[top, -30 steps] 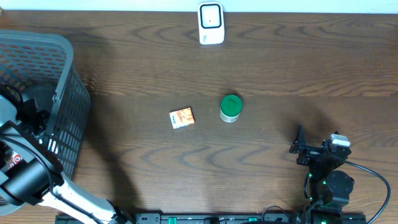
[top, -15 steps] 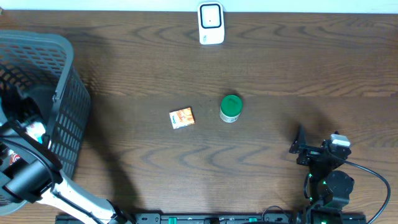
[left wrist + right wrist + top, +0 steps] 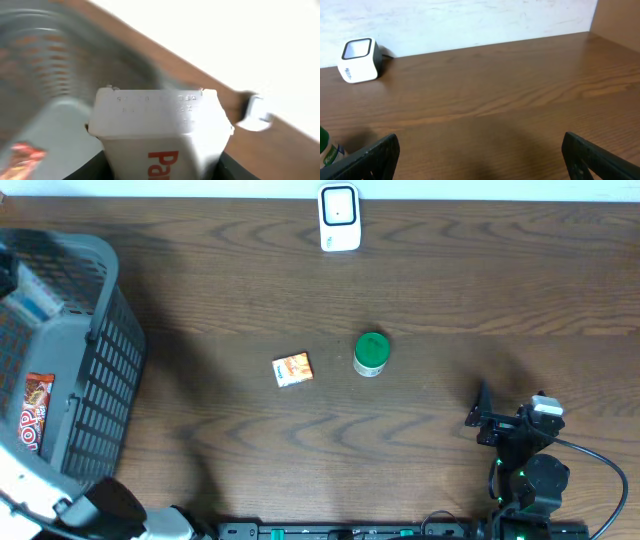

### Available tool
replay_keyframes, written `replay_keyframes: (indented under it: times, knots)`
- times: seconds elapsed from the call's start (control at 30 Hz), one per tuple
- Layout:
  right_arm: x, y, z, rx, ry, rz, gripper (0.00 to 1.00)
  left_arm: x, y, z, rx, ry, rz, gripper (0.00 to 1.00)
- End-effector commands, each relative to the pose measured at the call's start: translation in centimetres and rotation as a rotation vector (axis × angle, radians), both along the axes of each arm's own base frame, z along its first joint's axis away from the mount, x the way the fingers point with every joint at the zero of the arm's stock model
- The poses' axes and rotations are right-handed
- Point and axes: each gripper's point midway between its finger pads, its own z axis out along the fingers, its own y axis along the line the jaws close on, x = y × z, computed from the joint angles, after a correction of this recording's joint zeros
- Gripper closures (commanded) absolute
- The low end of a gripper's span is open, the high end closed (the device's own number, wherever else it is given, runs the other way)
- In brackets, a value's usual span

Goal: Scan the item barcode
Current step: 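Grasp the white toothpaste box from the basket and place it beside the jar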

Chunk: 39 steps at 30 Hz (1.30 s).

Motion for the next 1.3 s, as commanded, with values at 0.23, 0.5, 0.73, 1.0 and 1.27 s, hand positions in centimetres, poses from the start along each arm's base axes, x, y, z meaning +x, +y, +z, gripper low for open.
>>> replay_keyframes:
  times: [0.23, 0.5, 0.73, 1.0, 1.27]
  knots:
    - [0.0, 0.1, -0.1, 0.012, -0.001, 0.004, 0.01, 0.0, -19.6, 0.5, -0.421, 0.095, -0.471, 0.5]
    - [0.0, 0.1, -0.1, 0.012, -0.001, 0.004, 0.01, -0.1, -29.5, -5.7, -0.074, 0.358, -0.645, 0.48]
    - [0.0, 0.1, -0.1, 0.012, -0.001, 0.004, 0.01, 0.3, -37.2, -10.5, -0.049, 0.47, -0.823, 0.55]
    - [0.0, 0.1, -0.1, 0.012, -0.001, 0.004, 0.01, 1.4, -42.2, -20.2, -0.054, 0.702, -0.894, 0.55]
    - [0.0, 0.1, -0.1, 0.012, -0.001, 0.004, 0.01, 2.1, -44.8, -28.7, -0.058, 0.849, -0.898, 0.56]
